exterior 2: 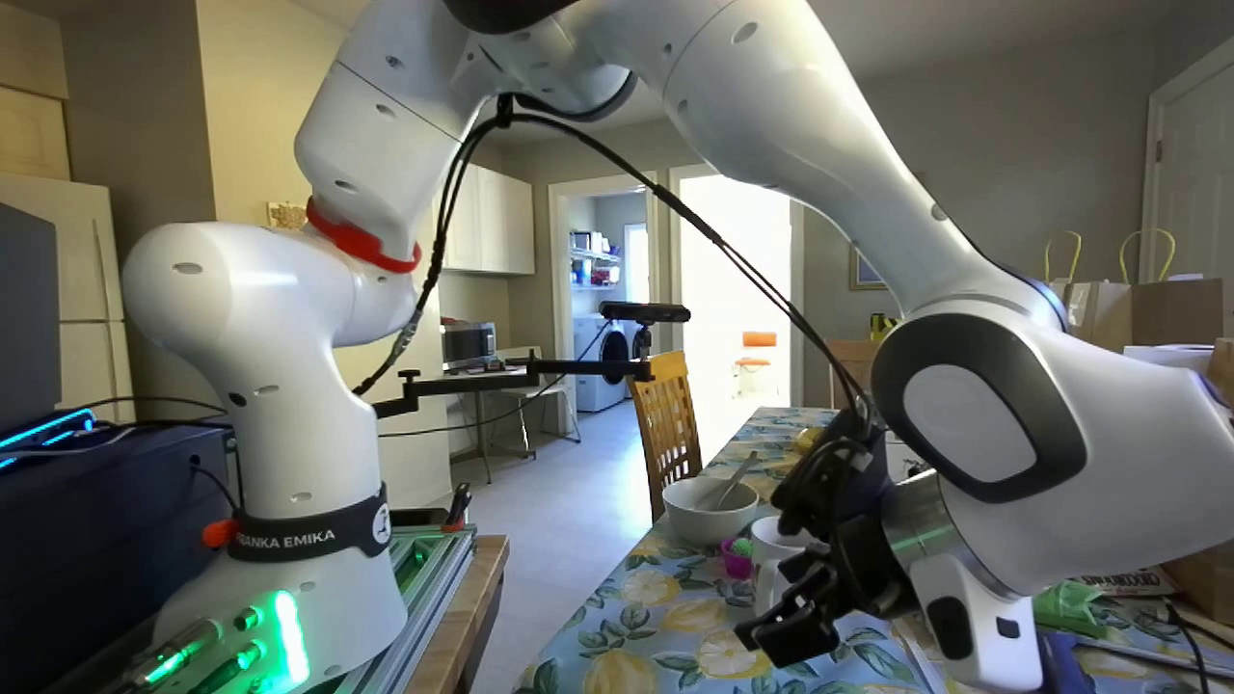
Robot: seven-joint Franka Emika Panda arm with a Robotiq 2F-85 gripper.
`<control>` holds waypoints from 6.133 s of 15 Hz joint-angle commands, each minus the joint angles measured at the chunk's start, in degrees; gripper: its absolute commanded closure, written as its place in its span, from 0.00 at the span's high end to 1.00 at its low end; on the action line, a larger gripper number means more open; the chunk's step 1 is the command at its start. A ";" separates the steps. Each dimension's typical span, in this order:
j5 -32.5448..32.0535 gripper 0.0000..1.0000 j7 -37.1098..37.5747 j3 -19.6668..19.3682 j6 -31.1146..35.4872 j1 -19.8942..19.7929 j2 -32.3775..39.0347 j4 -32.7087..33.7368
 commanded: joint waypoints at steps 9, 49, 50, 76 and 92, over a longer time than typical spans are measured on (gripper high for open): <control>0.77 1.00 -0.99 2.45 -0.04 -0.32 3.31 2.93; 14.57 1.00 0.38 0.08 -14.49 -4.70 10.61 3.32; 14.92 1.00 0.79 -0.25 -14.89 -4.61 10.53 3.02; 15.81 0.46 5.87 -2.18 -14.17 -3.83 13.65 3.14; 22.38 0.61 7.72 -2.48 -14.30 -3.56 14.31 4.70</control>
